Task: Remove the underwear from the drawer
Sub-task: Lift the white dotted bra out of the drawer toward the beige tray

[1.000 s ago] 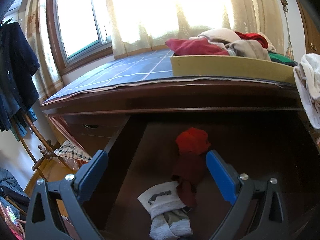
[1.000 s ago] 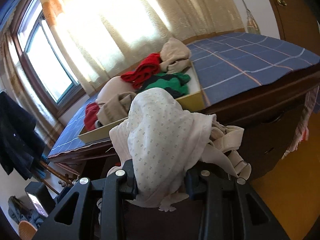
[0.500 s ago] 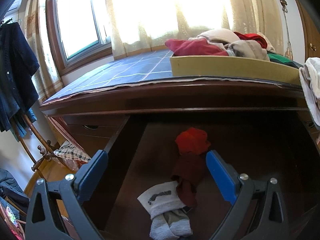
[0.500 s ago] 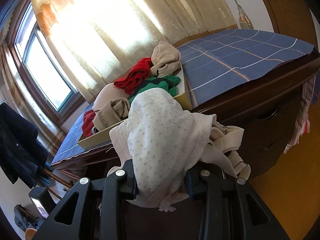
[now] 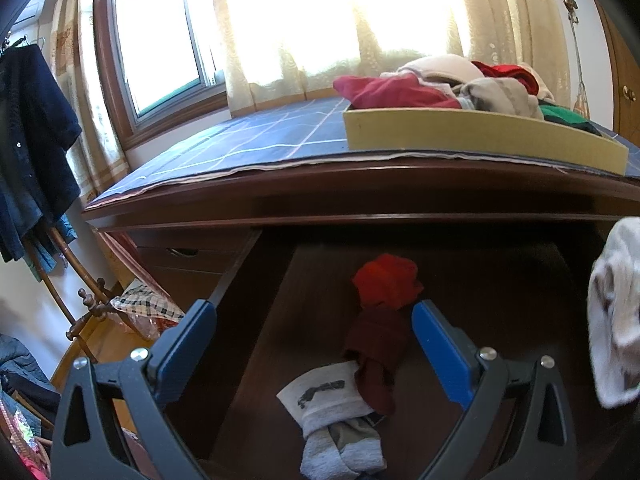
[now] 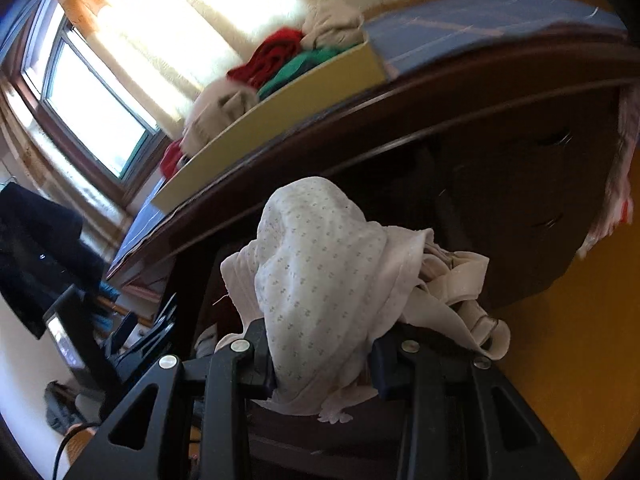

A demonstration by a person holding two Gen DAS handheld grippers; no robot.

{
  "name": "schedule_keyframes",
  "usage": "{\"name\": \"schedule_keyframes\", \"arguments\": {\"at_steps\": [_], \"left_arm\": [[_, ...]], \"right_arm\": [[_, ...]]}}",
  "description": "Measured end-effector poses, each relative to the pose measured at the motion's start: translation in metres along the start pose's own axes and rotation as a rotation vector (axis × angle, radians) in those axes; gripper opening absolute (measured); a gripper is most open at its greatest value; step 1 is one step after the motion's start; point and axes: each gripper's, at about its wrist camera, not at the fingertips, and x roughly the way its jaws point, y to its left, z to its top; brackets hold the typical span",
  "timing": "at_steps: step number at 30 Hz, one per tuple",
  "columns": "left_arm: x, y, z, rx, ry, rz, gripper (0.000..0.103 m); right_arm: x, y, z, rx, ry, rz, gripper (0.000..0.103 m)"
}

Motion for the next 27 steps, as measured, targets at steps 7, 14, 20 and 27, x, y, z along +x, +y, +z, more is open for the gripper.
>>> {"name": "schedule_keyframes", "arguments": {"at_steps": [7, 14, 20, 27], "left_arm": [[0.0, 0.001, 0.0, -0.005, 0.002, -0.003, 0.1], [0.001, 0.002, 0.001, -0.009, 0.005, 0.007, 0.1], [0.001, 0.003, 0.001, -0.011, 0.007, 0.007, 0.1], [0.002, 0.004, 0.0, -0.012, 0.012, 0.006, 0.1]], "right_arm": [[-0.017, 0.022, -0.026, -0.058, 0.06, 0.023, 0.038], [-0.035, 0.016, -0.038, -0.067, 0.069, -0.014, 0.037], [-0.06, 0.025, -0.042, -0.13, 0.012, -0.025, 0.037], [-0.047, 0.04, -0.044, -0.184, 0.043, 0.038, 0.037]]}}
